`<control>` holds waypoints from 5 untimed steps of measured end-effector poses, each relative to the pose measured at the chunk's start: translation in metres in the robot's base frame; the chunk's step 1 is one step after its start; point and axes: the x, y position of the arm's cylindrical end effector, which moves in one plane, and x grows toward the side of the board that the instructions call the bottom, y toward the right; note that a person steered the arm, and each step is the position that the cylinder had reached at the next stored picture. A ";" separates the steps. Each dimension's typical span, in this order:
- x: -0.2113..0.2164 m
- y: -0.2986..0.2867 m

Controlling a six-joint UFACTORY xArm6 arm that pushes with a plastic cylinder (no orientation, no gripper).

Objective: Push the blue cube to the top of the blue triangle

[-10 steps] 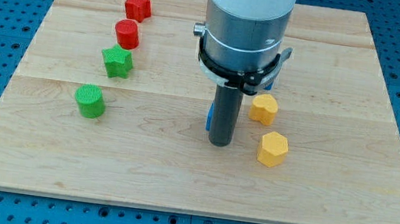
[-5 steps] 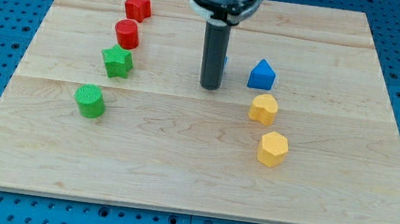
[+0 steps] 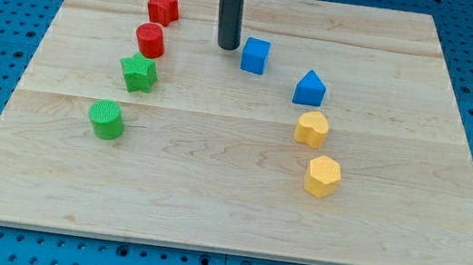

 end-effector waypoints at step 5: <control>0.023 0.078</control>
